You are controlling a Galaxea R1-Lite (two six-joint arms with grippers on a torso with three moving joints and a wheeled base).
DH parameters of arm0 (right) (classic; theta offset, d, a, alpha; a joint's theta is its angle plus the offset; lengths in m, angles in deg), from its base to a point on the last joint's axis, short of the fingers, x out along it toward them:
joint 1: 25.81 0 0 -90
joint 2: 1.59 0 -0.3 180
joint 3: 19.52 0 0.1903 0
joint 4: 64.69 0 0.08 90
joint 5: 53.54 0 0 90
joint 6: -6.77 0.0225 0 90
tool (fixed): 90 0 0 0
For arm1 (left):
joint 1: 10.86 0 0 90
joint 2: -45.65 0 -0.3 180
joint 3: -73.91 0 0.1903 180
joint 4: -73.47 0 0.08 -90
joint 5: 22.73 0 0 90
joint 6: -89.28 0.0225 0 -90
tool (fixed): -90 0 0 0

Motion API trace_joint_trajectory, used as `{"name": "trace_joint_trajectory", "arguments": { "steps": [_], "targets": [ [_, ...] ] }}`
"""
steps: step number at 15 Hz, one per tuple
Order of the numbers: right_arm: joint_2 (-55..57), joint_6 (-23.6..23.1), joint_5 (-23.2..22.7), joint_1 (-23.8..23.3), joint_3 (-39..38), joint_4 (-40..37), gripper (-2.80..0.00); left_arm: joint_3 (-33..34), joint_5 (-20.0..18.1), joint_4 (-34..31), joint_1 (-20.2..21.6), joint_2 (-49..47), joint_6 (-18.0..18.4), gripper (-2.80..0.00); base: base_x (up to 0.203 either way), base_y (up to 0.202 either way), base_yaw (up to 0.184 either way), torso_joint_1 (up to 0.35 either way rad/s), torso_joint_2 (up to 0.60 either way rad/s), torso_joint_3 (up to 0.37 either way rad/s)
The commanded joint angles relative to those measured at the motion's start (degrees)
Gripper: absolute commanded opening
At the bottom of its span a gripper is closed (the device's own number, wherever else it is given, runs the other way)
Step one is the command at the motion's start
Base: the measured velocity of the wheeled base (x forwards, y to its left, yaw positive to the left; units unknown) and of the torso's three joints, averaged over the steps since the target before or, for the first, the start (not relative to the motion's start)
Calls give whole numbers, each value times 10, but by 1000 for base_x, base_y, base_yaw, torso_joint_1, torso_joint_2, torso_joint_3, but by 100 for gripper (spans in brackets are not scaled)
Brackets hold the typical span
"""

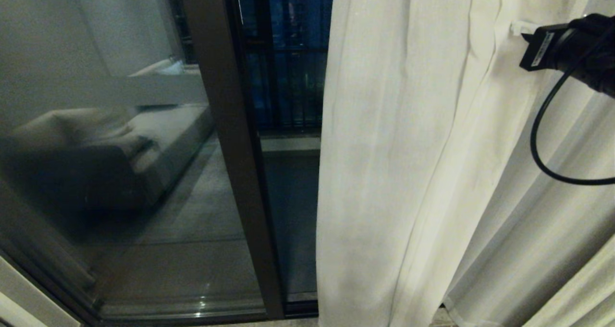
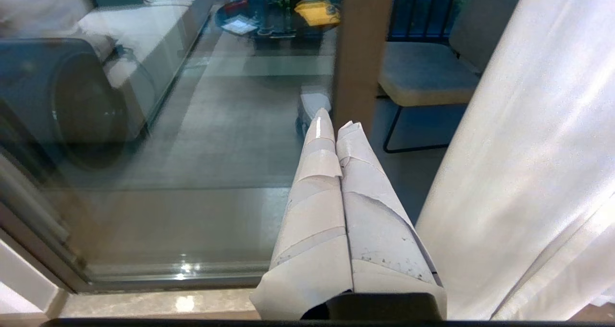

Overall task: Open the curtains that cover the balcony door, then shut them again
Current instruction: Pull the inner curtains open on both sides

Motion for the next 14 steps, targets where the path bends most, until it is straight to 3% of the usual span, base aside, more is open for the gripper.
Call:
{"name": "trace_joint_trajectory", "arguments": {
  "steps": [1,14],
  "targets": [
    [20,-1,0,0,8,2,-280,0,0,0,0,0,0,-280,0,-187,1,7,2,4],
    [59,0,0,0,51,1,-280,0,1,0,0,0,-1,-280,0,-186,2,4,3,3]
  ]
}}
